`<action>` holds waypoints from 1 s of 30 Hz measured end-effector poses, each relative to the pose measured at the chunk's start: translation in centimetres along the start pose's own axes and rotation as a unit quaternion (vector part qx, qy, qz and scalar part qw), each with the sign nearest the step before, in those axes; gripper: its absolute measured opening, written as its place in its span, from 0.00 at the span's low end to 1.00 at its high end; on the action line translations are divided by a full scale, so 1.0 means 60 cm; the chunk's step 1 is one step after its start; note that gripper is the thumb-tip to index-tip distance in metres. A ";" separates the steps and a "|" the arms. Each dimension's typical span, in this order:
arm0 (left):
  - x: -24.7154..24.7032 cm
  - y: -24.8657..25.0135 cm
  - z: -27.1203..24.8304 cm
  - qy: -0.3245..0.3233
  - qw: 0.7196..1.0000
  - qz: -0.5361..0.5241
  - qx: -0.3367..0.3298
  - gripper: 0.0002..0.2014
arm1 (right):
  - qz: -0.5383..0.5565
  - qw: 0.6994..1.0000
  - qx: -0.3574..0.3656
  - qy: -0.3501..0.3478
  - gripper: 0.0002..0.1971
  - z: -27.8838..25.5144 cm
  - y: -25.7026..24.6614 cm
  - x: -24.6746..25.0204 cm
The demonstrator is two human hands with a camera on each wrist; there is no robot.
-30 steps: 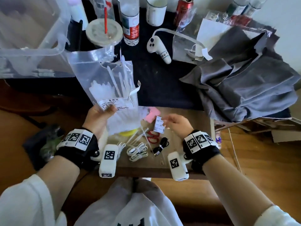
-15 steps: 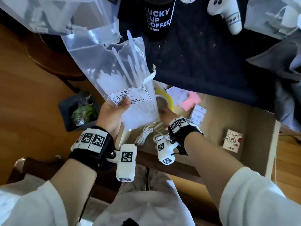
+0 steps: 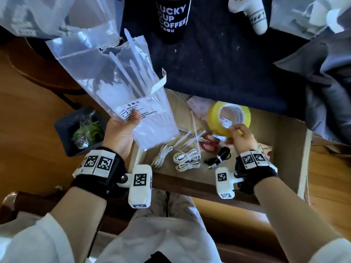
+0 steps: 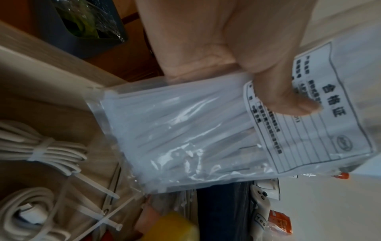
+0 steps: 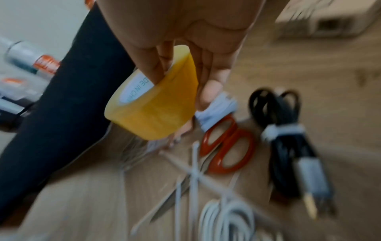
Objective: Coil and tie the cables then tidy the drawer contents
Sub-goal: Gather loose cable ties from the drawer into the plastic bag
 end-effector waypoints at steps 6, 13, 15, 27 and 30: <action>0.007 -0.014 -0.008 -0.012 1.000 0.001 -0.004 0.23 | 0.082 0.988 -0.119 0.053 0.19 0.056 0.033 0.051; 0.020 -0.031 -0.009 -0.025 0.999 -0.035 0.005 0.35 | -0.045 0.997 0.007 0.067 0.20 0.031 0.003 -0.003; 0.026 -0.038 -0.004 -0.024 0.999 -0.038 0.010 0.31 | -0.091 0.990 0.099 -0.032 0.17 0.022 -0.038 -0.056; 0.047 -0.072 0.017 -0.015 0.999 -0.036 0.009 0.28 | -0.408 0.883 0.187 -0.141 0.35 0.091 -0.052 -0.149; 0.050 -0.082 0.016 -0.030 0.998 -0.052 0.025 0.28 | -0.396 0.897 0.164 -0.109 0.37 0.084 -0.046 -0.136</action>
Point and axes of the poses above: each hand's wrist, its own z-axis towards the middle knuckle, its own x-axis out of the back of the hand, y = z × x, the point moved 3 cm from there along z, towards the middle knuckle, and after that the axes turned 3 degrees about -z, right-handed, at the moved point
